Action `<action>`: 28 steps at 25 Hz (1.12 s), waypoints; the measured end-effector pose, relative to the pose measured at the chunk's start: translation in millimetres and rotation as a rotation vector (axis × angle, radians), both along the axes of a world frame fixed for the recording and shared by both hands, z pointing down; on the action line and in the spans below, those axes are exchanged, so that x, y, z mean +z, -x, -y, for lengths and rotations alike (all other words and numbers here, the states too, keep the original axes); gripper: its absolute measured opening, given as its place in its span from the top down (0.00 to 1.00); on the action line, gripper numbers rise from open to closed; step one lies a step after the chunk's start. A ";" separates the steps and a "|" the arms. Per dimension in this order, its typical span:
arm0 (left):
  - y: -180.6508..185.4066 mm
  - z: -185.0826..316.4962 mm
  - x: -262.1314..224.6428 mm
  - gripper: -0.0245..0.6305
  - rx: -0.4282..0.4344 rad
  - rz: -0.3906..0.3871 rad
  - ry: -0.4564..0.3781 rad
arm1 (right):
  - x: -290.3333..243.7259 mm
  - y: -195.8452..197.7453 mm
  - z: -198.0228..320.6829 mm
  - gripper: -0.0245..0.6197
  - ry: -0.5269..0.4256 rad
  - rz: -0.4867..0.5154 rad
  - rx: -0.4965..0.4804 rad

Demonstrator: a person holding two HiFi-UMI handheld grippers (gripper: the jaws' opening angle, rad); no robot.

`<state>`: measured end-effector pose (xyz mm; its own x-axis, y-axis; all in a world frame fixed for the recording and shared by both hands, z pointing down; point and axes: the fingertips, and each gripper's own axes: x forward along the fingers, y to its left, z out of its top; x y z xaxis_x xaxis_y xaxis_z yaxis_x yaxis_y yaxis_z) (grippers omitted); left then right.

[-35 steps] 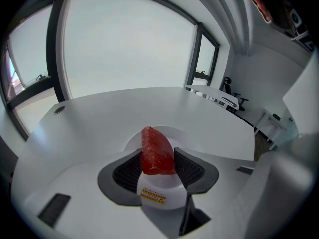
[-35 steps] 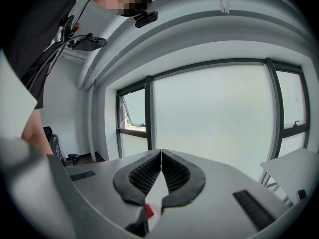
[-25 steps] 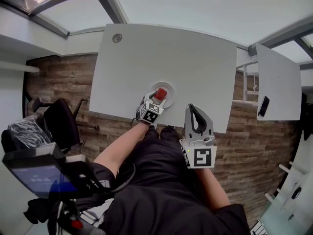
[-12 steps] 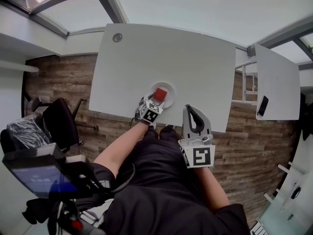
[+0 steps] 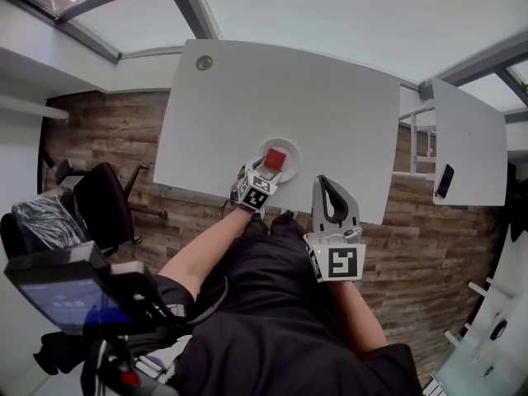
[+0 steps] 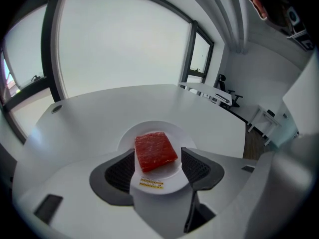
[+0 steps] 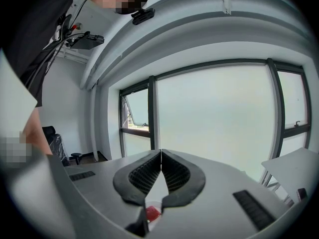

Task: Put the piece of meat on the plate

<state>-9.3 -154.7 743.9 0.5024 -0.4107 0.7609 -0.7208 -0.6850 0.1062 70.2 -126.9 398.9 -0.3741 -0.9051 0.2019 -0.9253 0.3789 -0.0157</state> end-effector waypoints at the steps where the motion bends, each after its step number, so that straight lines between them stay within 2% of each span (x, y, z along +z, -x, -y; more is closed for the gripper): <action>1: 0.4 0.2 -3.1 0.54 -0.009 -0.010 -0.006 | -0.5 0.7 0.0 0.95 -0.003 0.001 -0.001; 7: 5.7 2.7 -38.0 0.54 -0.074 -0.073 -0.098 | -3.9 8.1 -5.1 0.95 -0.017 0.003 -0.008; 13: 3.6 -0.2 -81.2 0.55 -0.117 -0.182 -0.167 | -6.4 11.2 -9.7 0.95 -0.030 0.013 -0.008; 15: 0.8 -0.3 -97.3 0.64 -0.124 -0.225 -0.182 | -3.2 9.6 -7.8 0.95 -0.029 0.018 -0.007; 17: 0.6 -0.5 -108.7 0.66 -0.139 -0.255 -0.191 | -0.1 8.1 -4.8 0.95 -0.030 0.020 -0.008; 21: 6.0 3.8 -140.1 0.81 -0.161 -0.283 -0.264 | 1.2 6.3 1.5 0.95 -0.039 0.034 -0.014; 25: 12.2 7.6 -171.7 0.82 -0.192 -0.317 -0.307 | -0.2 3.4 6.3 0.95 -0.048 0.049 -0.020; 28: 29.0 -2.2 -198.9 0.90 -0.224 -0.347 -0.345 | -6.9 13.3 -3.4 0.95 -0.056 0.043 -0.022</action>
<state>-38.3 -152.5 545.0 0.5715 -0.7334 0.3683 -0.8160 -0.5555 0.1601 56.8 -123.4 392.0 -0.4016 -0.9059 0.1340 -0.9155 0.4009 -0.0334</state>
